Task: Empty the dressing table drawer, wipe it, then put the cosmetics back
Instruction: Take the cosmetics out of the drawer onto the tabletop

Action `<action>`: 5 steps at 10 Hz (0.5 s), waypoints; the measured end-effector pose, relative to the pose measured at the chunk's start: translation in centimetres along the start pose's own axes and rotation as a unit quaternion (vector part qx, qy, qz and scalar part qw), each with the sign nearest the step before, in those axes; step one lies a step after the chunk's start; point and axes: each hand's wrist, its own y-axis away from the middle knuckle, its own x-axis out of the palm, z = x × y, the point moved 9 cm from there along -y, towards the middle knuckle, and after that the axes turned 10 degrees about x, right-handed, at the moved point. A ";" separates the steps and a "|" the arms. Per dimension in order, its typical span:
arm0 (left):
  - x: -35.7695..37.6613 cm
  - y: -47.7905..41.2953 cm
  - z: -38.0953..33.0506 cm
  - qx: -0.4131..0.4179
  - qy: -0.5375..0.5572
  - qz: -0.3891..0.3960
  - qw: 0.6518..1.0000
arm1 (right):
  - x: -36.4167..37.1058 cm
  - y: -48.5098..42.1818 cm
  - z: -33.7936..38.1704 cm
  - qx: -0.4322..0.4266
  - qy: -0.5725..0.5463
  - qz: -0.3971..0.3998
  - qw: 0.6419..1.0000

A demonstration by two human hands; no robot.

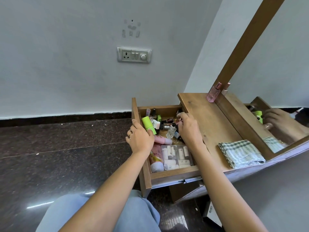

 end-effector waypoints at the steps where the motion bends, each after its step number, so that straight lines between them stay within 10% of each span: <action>1: -0.1 0.0 0.0 0.001 -0.002 -0.001 1.000 | 1.4 -1.0 0.1 0.004 0.046 0.051 0.998; 5: -0.1 0.0 -0.1 0.002 0.002 0.004 1.000 | 5.9 -0.9 -2.3 0.101 -0.032 0.125 0.987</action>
